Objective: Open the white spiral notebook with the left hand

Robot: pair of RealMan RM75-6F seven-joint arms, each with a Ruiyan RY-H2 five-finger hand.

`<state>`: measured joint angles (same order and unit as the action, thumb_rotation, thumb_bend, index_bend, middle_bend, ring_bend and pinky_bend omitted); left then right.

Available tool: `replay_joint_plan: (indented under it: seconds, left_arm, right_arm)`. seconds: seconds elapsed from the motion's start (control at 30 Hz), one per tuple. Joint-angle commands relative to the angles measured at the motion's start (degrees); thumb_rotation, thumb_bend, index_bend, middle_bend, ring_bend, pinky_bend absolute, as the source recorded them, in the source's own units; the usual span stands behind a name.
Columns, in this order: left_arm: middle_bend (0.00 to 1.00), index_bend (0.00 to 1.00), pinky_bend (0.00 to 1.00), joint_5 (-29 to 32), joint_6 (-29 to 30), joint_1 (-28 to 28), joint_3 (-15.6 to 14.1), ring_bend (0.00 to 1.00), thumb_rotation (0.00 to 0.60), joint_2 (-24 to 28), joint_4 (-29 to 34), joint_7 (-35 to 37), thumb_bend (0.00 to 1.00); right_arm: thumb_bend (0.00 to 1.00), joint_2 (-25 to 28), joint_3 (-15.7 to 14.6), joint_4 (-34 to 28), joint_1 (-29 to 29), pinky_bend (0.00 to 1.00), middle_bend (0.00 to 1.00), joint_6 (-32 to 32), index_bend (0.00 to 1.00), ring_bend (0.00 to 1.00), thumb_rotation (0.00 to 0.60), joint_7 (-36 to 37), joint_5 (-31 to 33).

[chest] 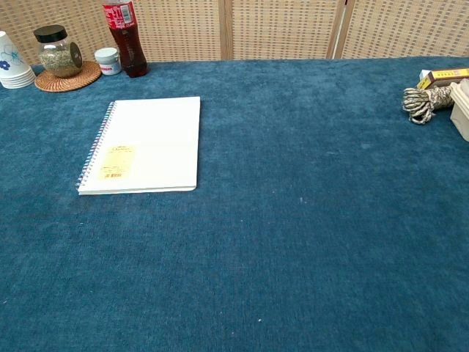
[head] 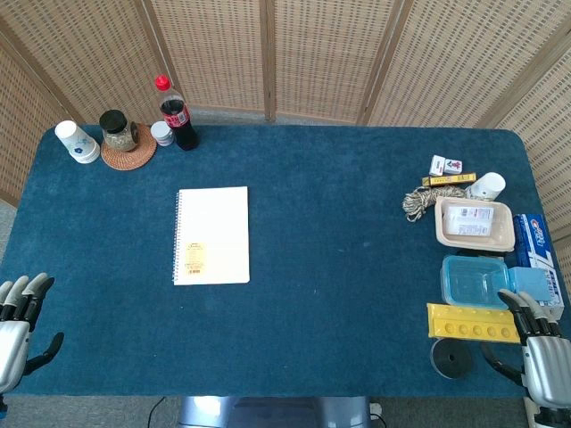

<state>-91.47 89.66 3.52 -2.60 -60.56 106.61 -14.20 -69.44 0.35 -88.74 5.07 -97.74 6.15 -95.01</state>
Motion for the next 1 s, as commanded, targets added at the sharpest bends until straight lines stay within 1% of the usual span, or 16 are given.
replay_joint_plan:
  seconds: [0.03, 0.37, 0.63, 0.8, 0.9, 0.97, 1.0]
  left_arm:
    - [0.09, 0.03, 0.00, 0.0, -0.2, 0.0, -0.1, 0.01, 0.600, -0.1, 0.0, -0.3, 0.30]
    - [0.09, 0.03, 0.00, -1.2, 0.5, 0.1, -0.3, 0.01, 0.600, -0.5, -0.6, 0.3, 0.30]
    - [0.10, 0.04, 0.00, -1.9, -1.7, -1.3, -0.4, 0.01, 0.600, -0.4, -0.6, -0.7, 0.30]
    - [0.10, 0.04, 0.00, -1.9, -5.3, -3.6, -0.3, 0.01, 0.600, -0.6, 0.5, -1.7, 0.30]
    - [0.09, 0.04, 0.00, -0.9, -8.9, -5.9, 0.4, 0.01, 0.600, -1.0, 1.3, -1.9, 0.30]
    - [0.09, 0.04, 0.00, 0.2, -13.1, -8.9, 1.6, 0.01, 0.600, -2.1, 1.7, -2.8, 0.30]
    - [0.09, 0.04, 0.00, 0.7, -14.2, -9.7, 2.0, 0.01, 0.600, -2.4, 1.8, -3.0, 0.30]
  right_arm:
    - [0.26, 0.1, 0.0, -0.1, -0.1, 0.20, 0.21, 0.1, 0.14, 0.13, 0.600, -0.1, 0.0]
    - [0.26, 0.3, -0.3, 0.2, 0.3, 0.20, 0.21, -0.3, 0.14, 0.13, 0.600, 0.5, -0.1]
    - [0.26, 0.7, -0.7, -0.5, 0.1, 0.20, 0.21, 0.4, 0.14, 0.13, 0.600, 0.2, -0.5]
    - [0.26, 0.5, -0.9, -0.6, 0.3, 0.20, 0.21, 0.2, 0.14, 0.13, 0.600, 0.1, -0.8]
    - [0.26, 0.2, -1.0, -0.3, 0.7, 0.20, 0.21, -0.1, 0.14, 0.13, 0.600, 0.5, -0.6]
    - [0.26, 0.1, -1.0, 0.2, 1.0, 0.20, 0.21, -0.1, 0.14, 0.13, 0.600, 1.0, 0.3]
    - [0.26, 0.0, -0.9, 0.4, 1.1, 0.20, 0.21, -0.1, 0.14, 0.13, 0.600, 1.1, 0.5]
